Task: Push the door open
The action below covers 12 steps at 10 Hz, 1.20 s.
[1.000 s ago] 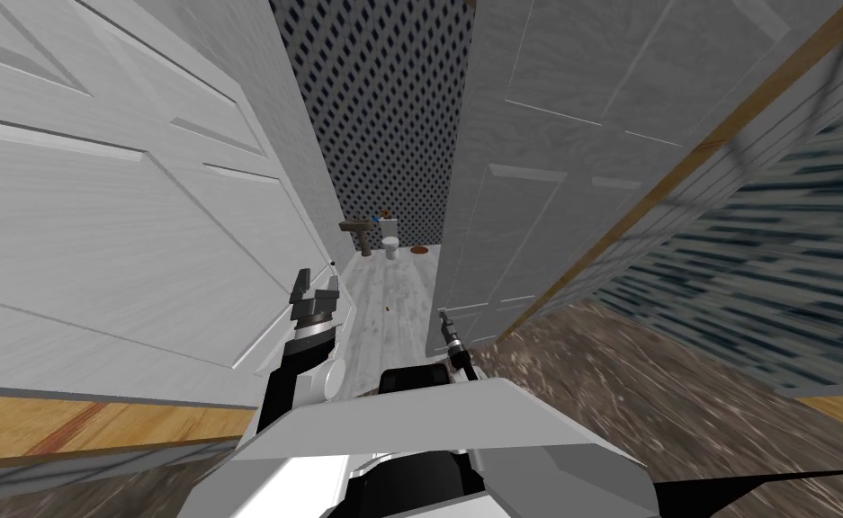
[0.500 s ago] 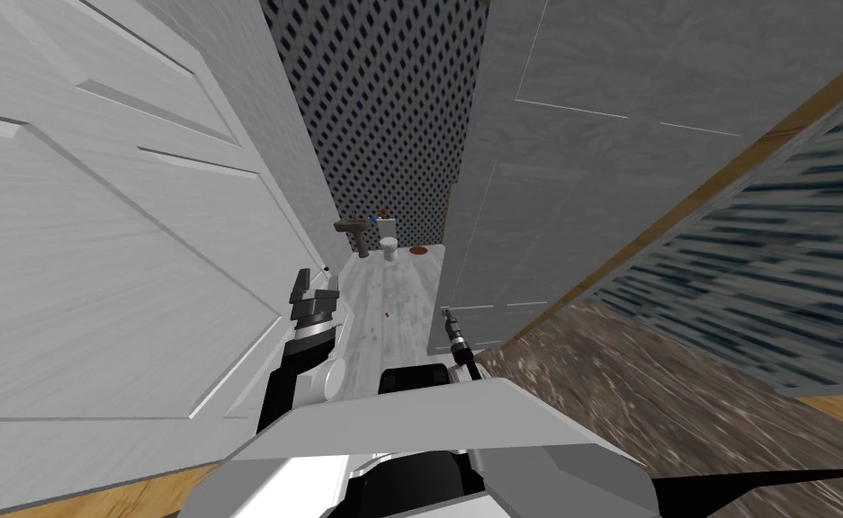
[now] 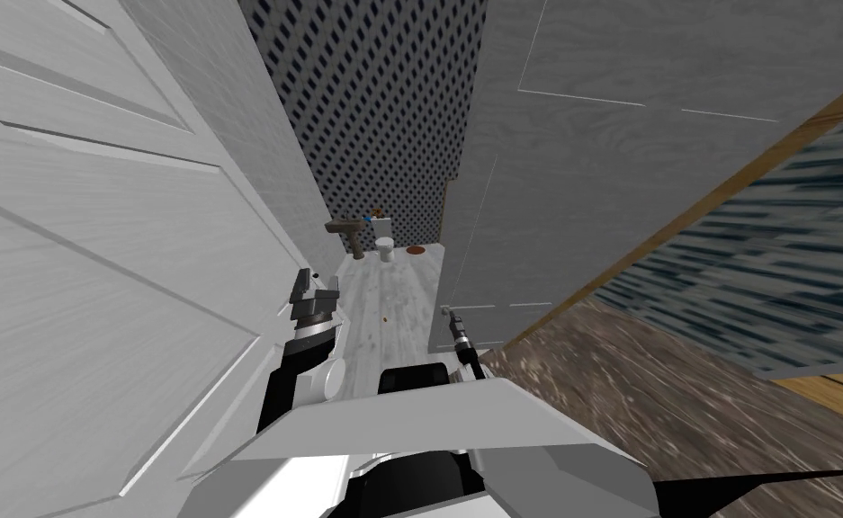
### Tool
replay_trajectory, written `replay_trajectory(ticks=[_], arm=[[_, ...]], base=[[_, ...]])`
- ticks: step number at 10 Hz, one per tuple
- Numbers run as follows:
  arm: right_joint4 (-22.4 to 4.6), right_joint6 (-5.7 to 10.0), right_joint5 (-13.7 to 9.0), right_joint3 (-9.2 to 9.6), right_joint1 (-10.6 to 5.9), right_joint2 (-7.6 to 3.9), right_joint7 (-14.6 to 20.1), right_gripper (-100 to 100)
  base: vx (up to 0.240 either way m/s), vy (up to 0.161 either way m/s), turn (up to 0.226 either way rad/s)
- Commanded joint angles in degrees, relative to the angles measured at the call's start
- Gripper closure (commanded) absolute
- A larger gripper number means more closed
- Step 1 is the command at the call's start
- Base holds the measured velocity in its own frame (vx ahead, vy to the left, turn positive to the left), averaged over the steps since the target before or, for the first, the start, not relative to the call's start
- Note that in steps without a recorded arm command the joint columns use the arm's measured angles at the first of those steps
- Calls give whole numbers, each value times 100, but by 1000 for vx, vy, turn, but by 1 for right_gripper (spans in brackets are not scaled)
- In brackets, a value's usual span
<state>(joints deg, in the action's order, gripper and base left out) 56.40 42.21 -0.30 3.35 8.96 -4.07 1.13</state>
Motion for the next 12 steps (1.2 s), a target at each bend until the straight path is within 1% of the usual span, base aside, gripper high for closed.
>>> replay_trajectory(ticks=[1,4,6,7,8,12], arm=[[23,-7,-1,16,26,-9,19,-100],[104,-6,-13,46,110,28,42,-100],[172,-6,-24,71,180,113,61,-100],[172,-22,-23,63,162,74,63,-100],[124,7,-31,40,134,52,53,-100],[17,73,-46,-10,64,55,22,-100]], base=[[-164,46,-21],[-194,44,-28],[-226,66,-43],[-104,33,-12],[89,7,26],[189,4,21]])
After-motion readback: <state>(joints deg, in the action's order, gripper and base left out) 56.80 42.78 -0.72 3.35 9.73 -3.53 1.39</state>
